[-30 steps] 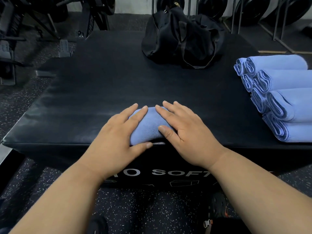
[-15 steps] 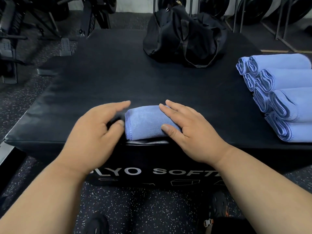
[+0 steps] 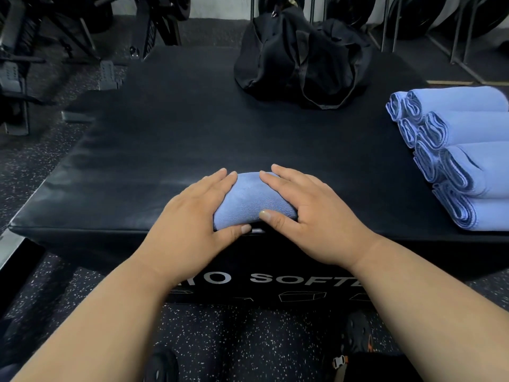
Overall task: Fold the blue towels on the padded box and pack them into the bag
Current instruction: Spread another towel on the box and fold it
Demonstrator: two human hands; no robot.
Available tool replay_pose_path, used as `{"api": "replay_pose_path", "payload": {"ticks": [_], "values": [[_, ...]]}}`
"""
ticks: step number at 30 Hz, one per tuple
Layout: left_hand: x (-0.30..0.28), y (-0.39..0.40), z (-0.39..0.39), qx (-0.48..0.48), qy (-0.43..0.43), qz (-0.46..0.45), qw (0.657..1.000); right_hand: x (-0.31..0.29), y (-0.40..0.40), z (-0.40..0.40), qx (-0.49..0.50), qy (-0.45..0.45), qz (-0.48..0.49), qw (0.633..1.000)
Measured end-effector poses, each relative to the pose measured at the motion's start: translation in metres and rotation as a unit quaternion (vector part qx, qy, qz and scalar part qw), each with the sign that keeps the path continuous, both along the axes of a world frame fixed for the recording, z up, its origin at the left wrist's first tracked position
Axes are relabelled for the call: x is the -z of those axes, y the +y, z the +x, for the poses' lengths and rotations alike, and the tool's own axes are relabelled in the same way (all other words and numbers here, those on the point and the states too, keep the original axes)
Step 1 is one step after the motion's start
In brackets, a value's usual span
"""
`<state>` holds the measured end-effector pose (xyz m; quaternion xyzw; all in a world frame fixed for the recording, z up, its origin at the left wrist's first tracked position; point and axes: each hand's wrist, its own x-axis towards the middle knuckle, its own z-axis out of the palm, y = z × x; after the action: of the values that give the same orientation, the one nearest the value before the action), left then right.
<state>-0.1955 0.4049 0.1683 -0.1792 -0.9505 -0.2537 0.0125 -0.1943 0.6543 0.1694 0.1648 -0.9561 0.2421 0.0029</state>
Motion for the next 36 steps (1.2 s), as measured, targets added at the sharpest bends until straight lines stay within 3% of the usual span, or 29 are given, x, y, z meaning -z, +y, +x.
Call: {"api": "replay_pose_path", "payload": {"ticks": [10,17,25,29,32,36], "values": [[-0.013,-0.003,-0.003,-0.029,-0.052,0.068,0.996,0.0,-0.003,0.002,0.007,0.009,-0.012,1.0],[-0.033,0.005,0.007,-0.105,-0.102,0.08,0.986,-0.002,0.002,-0.004,0.009,0.013,-0.085,0.996],[-0.044,0.009,0.015,-0.169,-0.224,0.044,0.959,0.001,0.011,-0.004,-0.009,0.009,-0.092,0.996],[-0.042,0.012,0.025,-0.177,-0.275,0.071,0.942,0.001,0.019,0.001,-0.024,0.009,-0.099,0.995],[-0.038,0.017,0.03,-0.188,-0.308,0.15,0.92,0.002,0.022,0.003,-0.026,0.012,-0.104,0.994],[-0.028,0.03,0.034,-0.219,-0.356,0.396,0.817,0.001,0.026,0.005,-0.033,0.016,-0.125,0.991]]}}
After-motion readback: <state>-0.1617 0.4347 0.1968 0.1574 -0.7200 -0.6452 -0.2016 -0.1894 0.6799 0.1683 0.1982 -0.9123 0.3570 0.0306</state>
